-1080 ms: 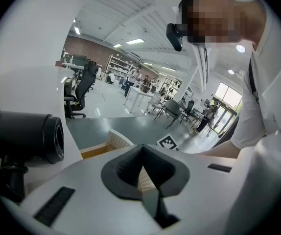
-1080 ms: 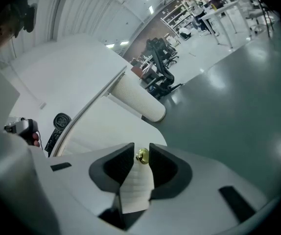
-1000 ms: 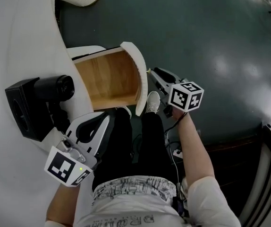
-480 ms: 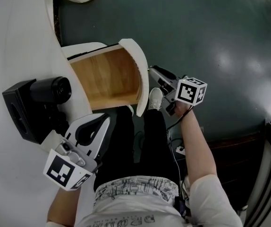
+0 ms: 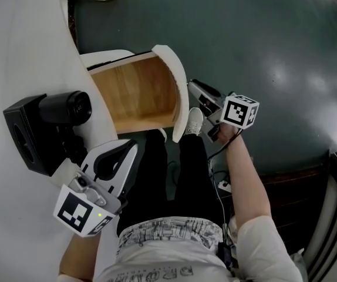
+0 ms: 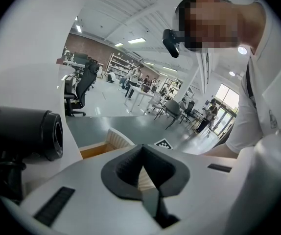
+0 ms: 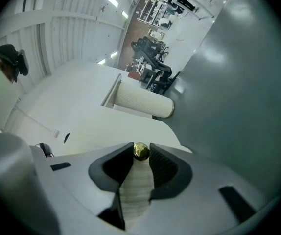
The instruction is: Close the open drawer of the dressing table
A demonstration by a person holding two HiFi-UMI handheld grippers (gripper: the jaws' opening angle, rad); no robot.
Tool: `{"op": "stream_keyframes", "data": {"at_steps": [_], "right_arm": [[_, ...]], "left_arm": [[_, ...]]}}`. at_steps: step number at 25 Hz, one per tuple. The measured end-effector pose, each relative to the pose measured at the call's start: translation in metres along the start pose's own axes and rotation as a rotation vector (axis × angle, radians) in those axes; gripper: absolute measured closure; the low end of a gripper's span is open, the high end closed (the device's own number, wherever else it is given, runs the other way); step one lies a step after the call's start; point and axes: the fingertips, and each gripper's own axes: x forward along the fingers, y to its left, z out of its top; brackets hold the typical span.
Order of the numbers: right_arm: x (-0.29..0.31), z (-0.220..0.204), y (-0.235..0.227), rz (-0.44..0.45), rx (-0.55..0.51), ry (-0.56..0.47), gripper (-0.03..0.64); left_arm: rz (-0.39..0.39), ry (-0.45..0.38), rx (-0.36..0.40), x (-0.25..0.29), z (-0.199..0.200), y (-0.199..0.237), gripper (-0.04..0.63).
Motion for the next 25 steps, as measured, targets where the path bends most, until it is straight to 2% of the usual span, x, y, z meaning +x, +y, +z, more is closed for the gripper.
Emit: {"op": "stream_keyframes", "data": {"at_steps": [4, 8, 25], "right_arm": [[0.002, 0.002, 0.004, -0.022, -0.014, 0.000, 0.508], [0.013, -0.008, 0.007, -0.008, -0.009, 0.018, 0.508], [0.096, -0.072, 0.047, 0.025, -0.050, 0.196, 0.506]], "left_arm": [[0.015, -0.015, -0.004, -0.008, 0.001, 0.004, 0.580], [0.032, -0.026, -0.006, -0.018, 0.001, 0.008, 0.580], [0.121, -0.081, -0.030, -0.075, 0.002, 0.035, 0.580]]}}
